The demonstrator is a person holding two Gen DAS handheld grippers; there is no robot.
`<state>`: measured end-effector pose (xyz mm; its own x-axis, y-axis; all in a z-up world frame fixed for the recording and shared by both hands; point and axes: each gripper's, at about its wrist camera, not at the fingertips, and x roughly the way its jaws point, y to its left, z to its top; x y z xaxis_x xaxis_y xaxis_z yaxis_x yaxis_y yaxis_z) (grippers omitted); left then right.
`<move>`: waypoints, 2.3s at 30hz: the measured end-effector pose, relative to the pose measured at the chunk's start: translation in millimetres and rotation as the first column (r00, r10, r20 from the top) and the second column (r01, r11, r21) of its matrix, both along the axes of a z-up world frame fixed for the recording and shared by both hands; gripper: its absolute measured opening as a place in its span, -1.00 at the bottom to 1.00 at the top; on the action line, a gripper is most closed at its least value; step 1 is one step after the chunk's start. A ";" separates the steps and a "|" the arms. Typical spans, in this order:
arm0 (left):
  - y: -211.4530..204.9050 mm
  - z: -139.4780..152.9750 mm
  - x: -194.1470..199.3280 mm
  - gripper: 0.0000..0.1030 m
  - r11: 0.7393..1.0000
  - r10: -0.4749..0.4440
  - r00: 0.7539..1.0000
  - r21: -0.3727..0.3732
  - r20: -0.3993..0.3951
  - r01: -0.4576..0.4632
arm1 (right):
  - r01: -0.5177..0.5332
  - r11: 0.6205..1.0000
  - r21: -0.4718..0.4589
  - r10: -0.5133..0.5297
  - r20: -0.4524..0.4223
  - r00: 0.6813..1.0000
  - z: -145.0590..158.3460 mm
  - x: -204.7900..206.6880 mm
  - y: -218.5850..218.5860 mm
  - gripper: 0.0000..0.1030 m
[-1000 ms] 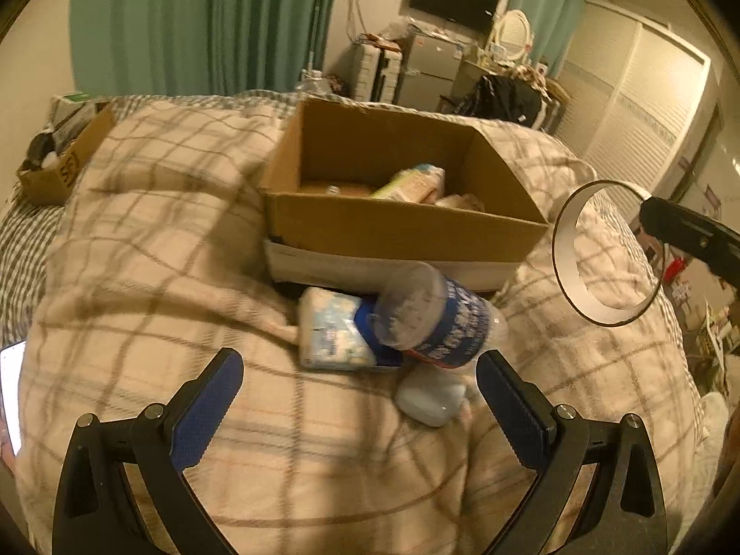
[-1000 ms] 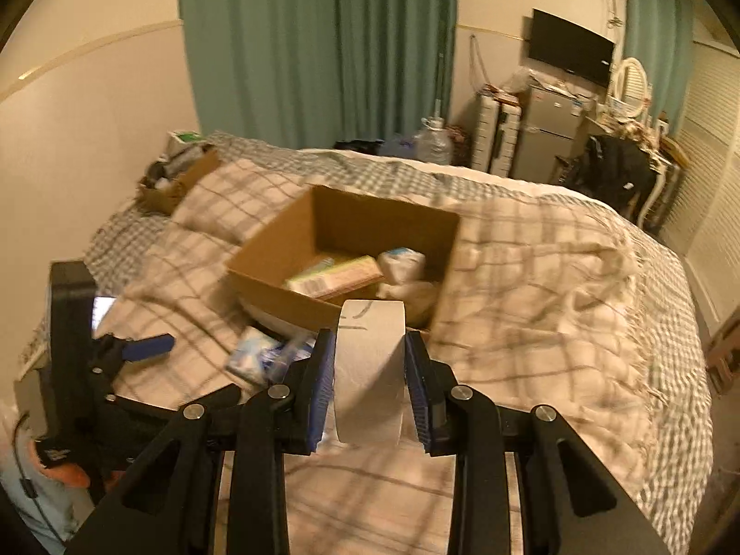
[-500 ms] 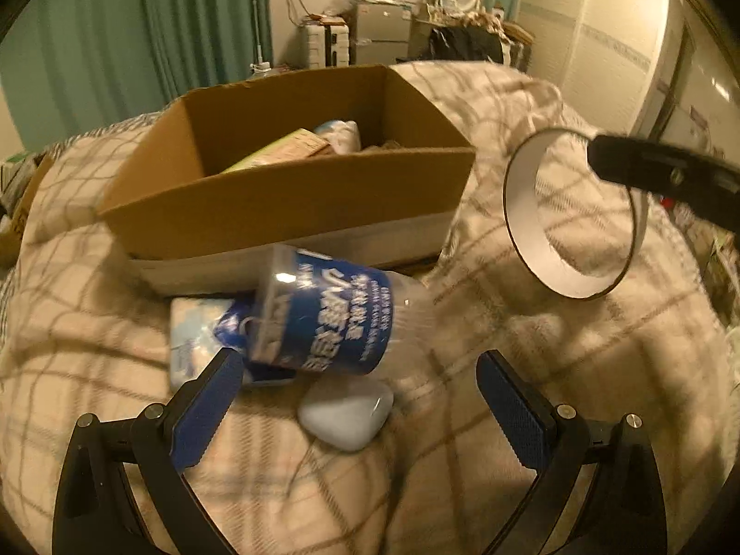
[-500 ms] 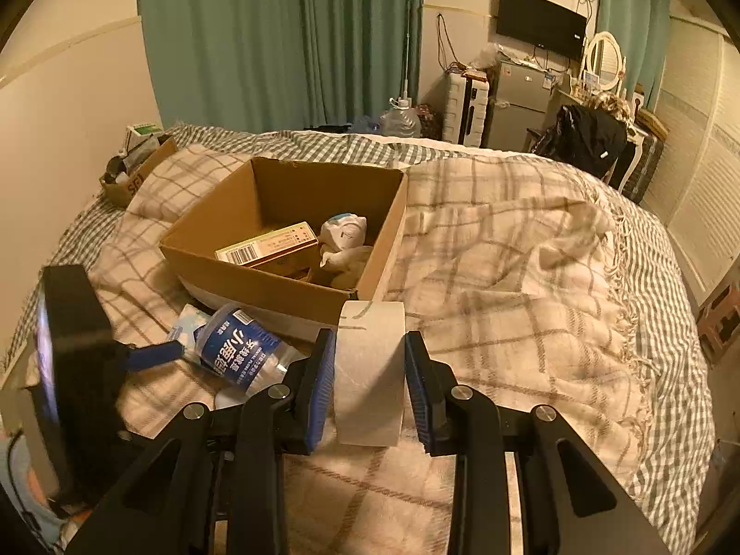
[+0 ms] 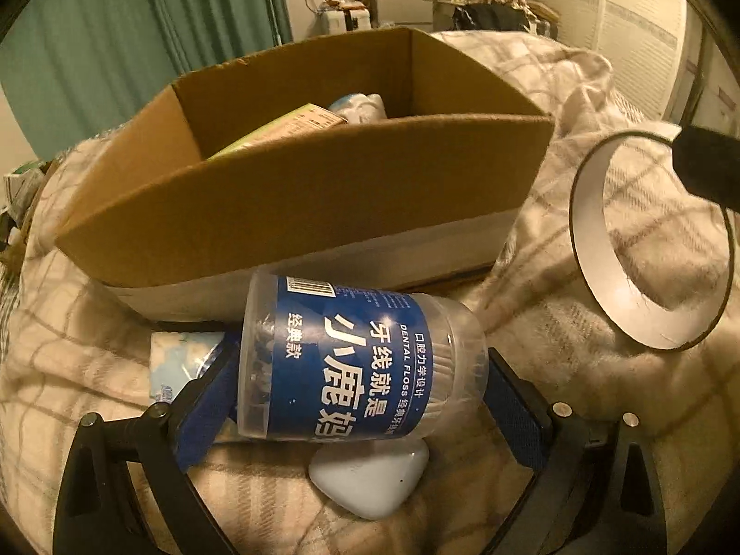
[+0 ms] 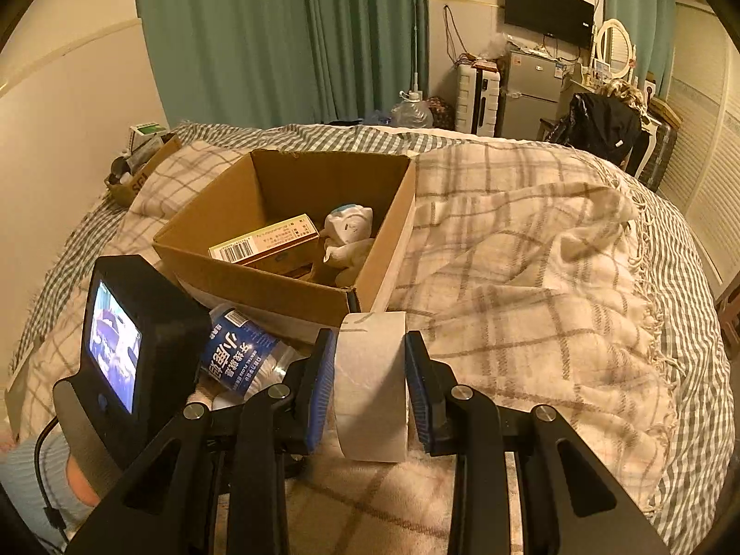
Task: Organize objects
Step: 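Grasp the blue-labelled floss container with the left tool while the right tool holds the tape, then place the floss container and tape roll into the box and open both tools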
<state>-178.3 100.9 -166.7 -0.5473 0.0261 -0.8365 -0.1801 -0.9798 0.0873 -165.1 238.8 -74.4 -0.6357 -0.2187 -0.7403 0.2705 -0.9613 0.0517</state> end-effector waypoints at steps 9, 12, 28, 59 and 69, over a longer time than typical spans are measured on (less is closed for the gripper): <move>-13.9 36.9 32.0 0.89 0.997 -0.016 0.999 0.080 -0.044 0.020 | 0.008 1.000 0.014 -0.007 -0.025 1.000 12.5 12.9 -5.2 -0.43; -18.1 58.3 41.5 0.88 0.992 -0.009 0.997 0.121 -0.072 0.017 | 0.008 1.000 0.028 -0.006 -0.045 0.999 20.7 20.0 -9.6 -0.43; -70.7 159.0 42.3 0.84 0.970 0.043 0.973 0.241 -0.226 0.014 | -0.026 0.997 0.077 0.040 -0.186 0.982 96.9 38.4 -48.2 -0.43; -68.7 91.2 -141.2 0.87 0.972 -0.053 0.988 0.220 -0.142 0.084 | -0.024 0.998 0.062 0.026 -0.043 0.999 30.8 -182.2 -85.3 -0.41; -91.4 152.1 -96.7 1.00 0.972 0.031 0.975 0.232 -0.222 0.022 | 0.042 0.999 0.032 -0.035 -0.179 0.983 102.2 -130.5 -64.4 0.21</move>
<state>-275.0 9.5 -14.7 -0.7193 0.2019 -0.6647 -0.1779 -0.9785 -0.1047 -295.5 174.4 27.8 -0.7657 -0.1672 -0.6210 0.2351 -0.9716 -0.0282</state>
